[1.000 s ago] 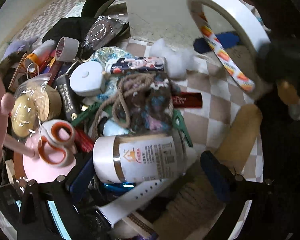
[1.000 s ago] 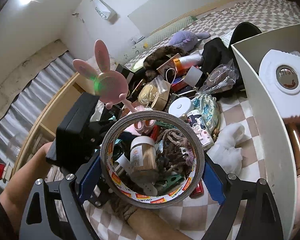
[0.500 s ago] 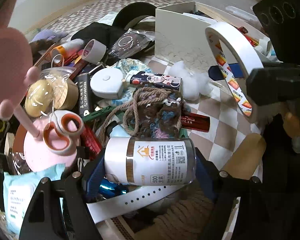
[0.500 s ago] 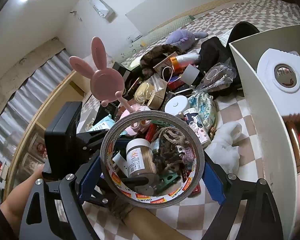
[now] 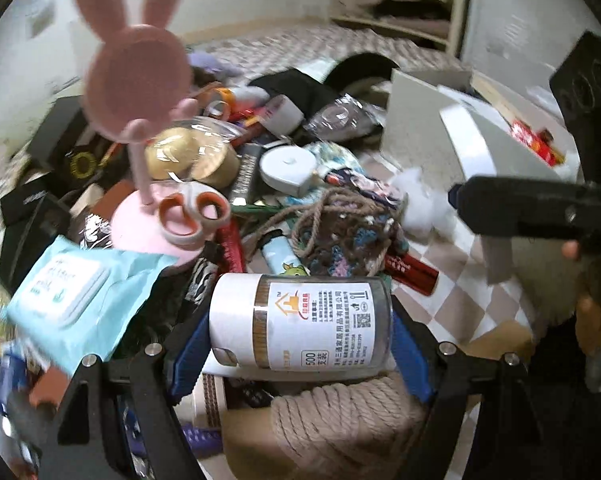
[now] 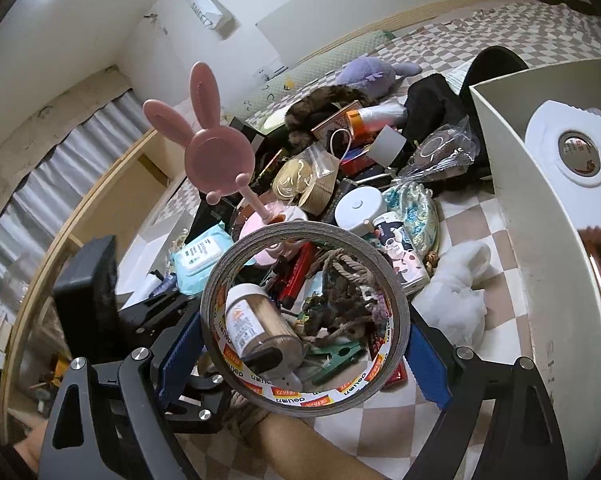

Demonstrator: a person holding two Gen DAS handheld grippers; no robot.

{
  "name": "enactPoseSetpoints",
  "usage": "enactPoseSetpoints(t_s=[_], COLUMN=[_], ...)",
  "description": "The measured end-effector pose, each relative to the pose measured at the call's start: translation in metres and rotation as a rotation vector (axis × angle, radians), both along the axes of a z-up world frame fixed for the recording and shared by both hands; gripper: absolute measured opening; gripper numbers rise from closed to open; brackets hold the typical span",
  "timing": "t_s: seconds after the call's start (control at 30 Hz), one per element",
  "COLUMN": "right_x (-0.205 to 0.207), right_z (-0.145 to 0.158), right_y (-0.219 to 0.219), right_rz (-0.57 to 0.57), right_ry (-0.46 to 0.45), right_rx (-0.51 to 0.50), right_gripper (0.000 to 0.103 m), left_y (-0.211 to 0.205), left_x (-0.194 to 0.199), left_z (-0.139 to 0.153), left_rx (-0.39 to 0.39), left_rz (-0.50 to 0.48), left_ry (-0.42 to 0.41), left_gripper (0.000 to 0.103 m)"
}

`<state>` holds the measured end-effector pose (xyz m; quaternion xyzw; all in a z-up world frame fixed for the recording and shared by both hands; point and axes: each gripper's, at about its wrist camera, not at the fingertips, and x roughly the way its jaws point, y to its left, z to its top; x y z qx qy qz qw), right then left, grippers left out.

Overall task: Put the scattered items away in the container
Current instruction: 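Lift the jar and tape roll and carry both toward the white box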

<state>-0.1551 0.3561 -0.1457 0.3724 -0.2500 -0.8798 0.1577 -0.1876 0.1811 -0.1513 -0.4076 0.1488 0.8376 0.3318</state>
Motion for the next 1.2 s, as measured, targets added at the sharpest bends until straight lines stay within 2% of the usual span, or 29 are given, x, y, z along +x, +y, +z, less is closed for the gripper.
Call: enactPoseSetpoints(t_s=[0.37, 0.5, 0.7, 0.83, 1.03, 1.2], right_x=[0.002, 0.003, 0.008, 0.016, 0.029, 0.051], right_z=[0.003, 0.004, 0.015, 0.034, 0.066, 0.102], right_y=[-0.004, -0.012, -0.019, -0.016, 0.010, 0.048], right_rz=[0.006, 0.020, 0.031, 0.005, -0.056, -0.140], right_ry=[0.015, 0.024, 0.061, 0.142, 0.228, 0.285], right_rx=[0.007, 0.022, 0.056, 0.102, 0.070, 0.134], right_gripper=[0.091, 0.091, 0.091, 0.091, 0.091, 0.091], left_y=[-0.028, -0.035, -0.037, -0.034, -0.034, -0.035], left_x=[0.014, 0.023, 0.032, 0.041, 0.057, 0.068], left_z=[0.012, 0.013, 0.023, 0.038, 0.067, 0.093], left_rx=[0.209, 0.225, 0.249, 0.266, 0.317, 0.402], left_rz=[0.229, 0.268, 0.277, 0.262, 0.228, 0.196], left_ry=[-0.008, 0.010, 0.034, 0.085, 0.150, 0.176], left_gripper=[0.081, 0.081, 0.080, 0.081, 0.081, 0.081])
